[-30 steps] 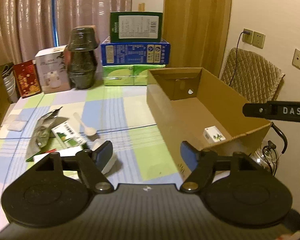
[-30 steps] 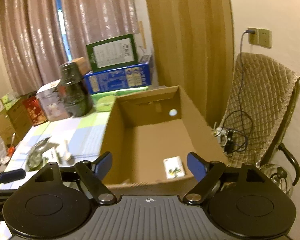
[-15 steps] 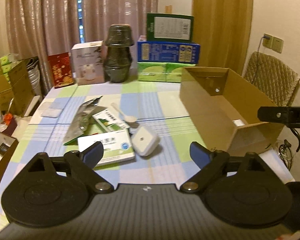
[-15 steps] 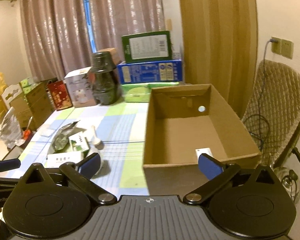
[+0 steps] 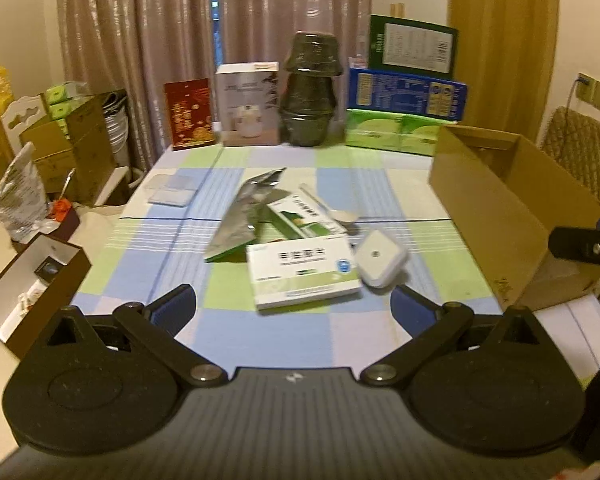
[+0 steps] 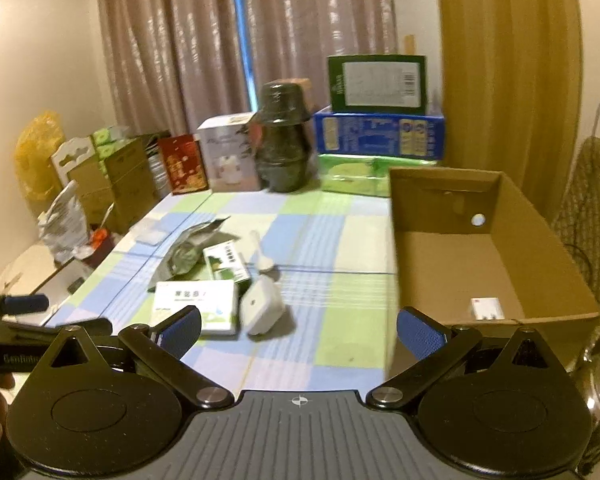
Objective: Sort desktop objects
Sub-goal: 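Withdraw both grippers from the cardboard box back over the table, then grasp the white square night-light with the right gripper while the left grasps the Mecobalamin tablet box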
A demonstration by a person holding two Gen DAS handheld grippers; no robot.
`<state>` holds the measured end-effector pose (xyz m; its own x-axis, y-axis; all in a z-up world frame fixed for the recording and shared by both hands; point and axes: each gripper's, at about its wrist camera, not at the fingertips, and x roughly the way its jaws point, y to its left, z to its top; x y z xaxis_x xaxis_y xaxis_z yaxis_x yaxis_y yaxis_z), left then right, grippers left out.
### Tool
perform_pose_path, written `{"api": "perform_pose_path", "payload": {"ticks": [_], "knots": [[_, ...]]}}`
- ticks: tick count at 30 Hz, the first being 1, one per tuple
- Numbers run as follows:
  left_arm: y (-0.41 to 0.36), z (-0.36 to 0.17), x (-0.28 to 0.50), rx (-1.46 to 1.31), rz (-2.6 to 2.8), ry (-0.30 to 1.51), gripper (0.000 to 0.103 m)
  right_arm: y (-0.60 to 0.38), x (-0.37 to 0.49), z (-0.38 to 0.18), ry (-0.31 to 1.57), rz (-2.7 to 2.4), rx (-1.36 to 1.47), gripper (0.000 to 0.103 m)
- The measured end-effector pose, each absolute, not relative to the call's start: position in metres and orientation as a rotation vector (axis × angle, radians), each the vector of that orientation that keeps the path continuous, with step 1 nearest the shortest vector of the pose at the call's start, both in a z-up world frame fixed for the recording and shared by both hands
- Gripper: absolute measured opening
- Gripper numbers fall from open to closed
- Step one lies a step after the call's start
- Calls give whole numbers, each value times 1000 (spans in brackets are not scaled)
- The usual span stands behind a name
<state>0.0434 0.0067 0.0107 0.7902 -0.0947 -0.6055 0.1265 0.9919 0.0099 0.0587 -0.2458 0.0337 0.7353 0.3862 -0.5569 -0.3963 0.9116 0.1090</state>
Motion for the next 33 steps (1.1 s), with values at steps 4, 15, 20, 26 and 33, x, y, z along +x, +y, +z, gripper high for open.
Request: {"api": "perform_pose_path", "payload": {"ticks": [4, 15, 20, 26, 33], "knots": [[18, 9, 53, 71, -116, 660, 102, -234, 62, 24, 622, 461, -48, 101], [18, -12, 95, 362, -385, 712, 102, -190, 90, -2, 635, 653, -371, 101], [14, -29, 113, 542, -534, 721, 102, -163, 107, -19, 607, 843, -715, 101], [10, -45, 147, 636, -685, 739, 102, -143, 137, -45, 601, 997, -1033, 101], [-3, -76, 181, 833, -779, 697, 102, -122, 180, -69, 654, 1072, -1143, 101]]}}
